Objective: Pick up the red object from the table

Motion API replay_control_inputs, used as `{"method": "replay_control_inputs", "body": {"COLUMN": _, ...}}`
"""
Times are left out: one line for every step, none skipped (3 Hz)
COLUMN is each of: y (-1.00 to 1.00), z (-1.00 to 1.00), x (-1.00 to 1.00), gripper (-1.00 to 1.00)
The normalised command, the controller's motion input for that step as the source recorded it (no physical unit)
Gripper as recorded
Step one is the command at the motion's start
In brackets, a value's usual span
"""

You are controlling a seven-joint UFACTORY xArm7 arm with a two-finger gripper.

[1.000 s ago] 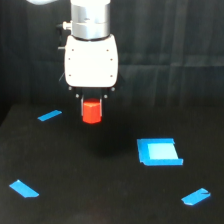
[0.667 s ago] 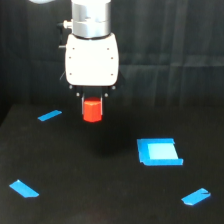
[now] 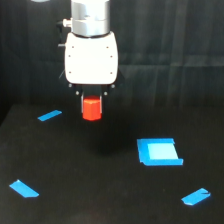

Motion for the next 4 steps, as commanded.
{"method": "replay_control_inputs", "body": {"y": 0.15, "z": 0.06, "x": 0.05, "gripper": -0.99}}
{"method": "replay_control_inputs", "body": {"y": 0.05, "z": 0.1, "x": -0.03, "gripper": -1.0}}
{"method": "replay_control_inputs", "body": {"y": -0.01, "z": 0.02, "x": -0.01, "gripper": -1.0}}
{"method": "replay_control_inputs", "body": {"y": 0.03, "z": 0.1, "x": 0.12, "gripper": -1.0}}
